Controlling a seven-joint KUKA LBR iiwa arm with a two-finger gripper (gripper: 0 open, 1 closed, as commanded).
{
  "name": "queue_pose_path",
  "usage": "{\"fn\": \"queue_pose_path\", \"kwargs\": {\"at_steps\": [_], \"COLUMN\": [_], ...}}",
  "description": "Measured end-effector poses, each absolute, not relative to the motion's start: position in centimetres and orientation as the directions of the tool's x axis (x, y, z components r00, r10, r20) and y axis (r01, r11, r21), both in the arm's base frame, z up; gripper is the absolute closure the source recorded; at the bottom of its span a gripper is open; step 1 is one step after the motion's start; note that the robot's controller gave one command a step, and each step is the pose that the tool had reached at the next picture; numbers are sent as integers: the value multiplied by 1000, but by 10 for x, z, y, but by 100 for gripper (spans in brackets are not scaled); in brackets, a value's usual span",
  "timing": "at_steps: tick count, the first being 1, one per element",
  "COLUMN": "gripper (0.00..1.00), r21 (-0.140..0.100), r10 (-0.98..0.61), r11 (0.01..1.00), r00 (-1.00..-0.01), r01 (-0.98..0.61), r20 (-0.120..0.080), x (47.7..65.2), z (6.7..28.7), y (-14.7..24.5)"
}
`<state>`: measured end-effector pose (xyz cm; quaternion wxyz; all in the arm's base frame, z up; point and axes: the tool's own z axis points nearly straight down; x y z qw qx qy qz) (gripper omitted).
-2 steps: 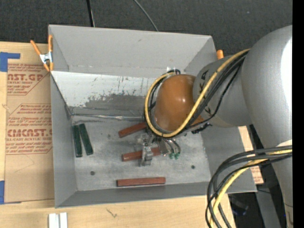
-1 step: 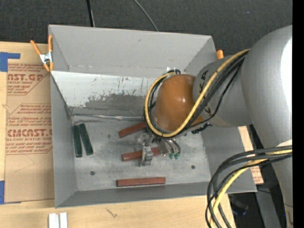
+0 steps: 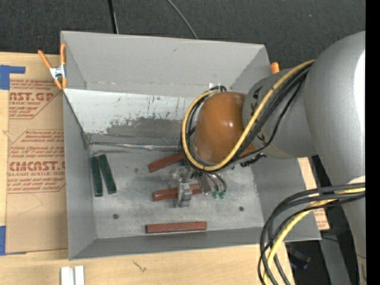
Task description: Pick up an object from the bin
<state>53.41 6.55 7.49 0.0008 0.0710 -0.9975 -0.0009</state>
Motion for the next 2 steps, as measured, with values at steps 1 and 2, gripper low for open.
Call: {"fn": "queue_pose_path", "kwargs": {"at_steps": [1, 2], "gripper": [100, 100], "r21": [1, 1], "r10": [-142, -142], "r11": [990, 990], "r00": [-990, -990], "r01": [-142, -142], "r20": [4, 0], "x": [533, 535], "z": [90, 103], "y": [65, 66]}}
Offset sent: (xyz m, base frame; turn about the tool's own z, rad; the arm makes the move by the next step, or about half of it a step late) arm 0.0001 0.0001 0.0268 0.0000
